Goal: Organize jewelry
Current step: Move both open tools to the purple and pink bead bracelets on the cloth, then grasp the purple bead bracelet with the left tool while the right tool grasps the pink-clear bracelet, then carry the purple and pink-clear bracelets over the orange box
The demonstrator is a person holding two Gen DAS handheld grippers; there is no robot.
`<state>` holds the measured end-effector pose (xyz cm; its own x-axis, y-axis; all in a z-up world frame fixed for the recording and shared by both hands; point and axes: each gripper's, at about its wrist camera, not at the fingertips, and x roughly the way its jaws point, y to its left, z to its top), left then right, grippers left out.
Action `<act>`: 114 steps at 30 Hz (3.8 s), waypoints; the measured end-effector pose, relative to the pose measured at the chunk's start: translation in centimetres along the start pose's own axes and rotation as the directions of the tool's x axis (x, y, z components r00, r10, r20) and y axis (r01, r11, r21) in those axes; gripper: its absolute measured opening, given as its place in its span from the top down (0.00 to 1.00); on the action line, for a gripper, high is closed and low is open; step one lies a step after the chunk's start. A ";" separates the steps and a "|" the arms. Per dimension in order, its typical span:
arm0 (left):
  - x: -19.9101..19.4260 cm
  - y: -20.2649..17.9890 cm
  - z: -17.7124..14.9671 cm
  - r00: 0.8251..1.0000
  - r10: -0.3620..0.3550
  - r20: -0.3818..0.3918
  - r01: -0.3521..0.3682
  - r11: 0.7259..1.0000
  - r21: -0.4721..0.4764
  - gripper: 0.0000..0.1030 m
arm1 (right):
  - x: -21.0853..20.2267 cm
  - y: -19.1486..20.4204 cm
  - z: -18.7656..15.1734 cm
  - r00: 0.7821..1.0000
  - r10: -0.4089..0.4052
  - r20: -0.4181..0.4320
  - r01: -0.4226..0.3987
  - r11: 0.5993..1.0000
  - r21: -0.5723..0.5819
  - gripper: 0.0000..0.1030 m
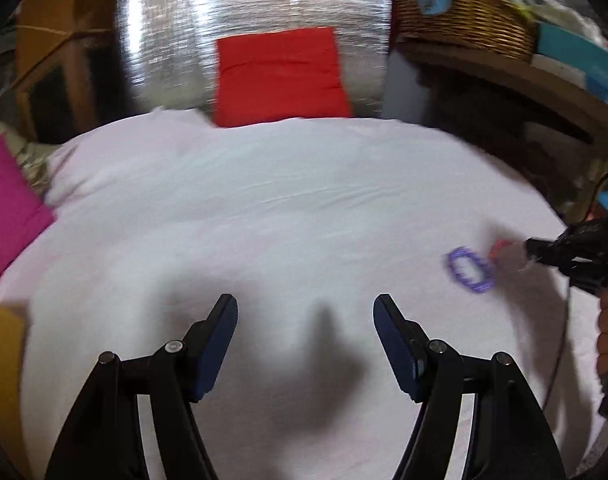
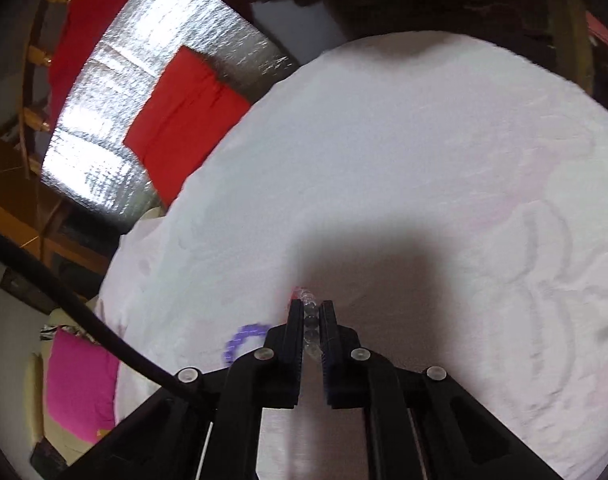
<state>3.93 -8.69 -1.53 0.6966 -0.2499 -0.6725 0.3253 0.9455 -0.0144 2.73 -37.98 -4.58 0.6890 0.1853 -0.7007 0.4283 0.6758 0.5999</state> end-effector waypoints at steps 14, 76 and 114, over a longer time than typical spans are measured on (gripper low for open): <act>6.6 -8.7 2.5 0.979 -0.164 -0.125 0.171 0.984 0.046 0.31 | -0.5 -2.6 0.0 0.996 -0.021 -0.090 0.018 0.999 -0.030 0.91; 0.6 6.1 -3.4 0.976 -0.077 -0.203 0.097 0.992 0.087 0.91 | 2.7 7.6 -6.6 0.984 -0.039 -0.171 -0.018 0.948 -0.319 0.92; -16.1 10.2 -3.5 0.983 0.126 0.130 -0.111 0.987 -0.112 0.91 | -3.4 17.6 -17.1 0.964 0.151 -0.217 -0.248 0.801 -0.546 0.91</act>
<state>-6.14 5.73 6.55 0.8094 -0.1544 -0.5666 0.1720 0.9848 -0.0226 -2.10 -14.48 1.78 0.6023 0.4353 -0.6692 -0.1469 0.8844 0.4431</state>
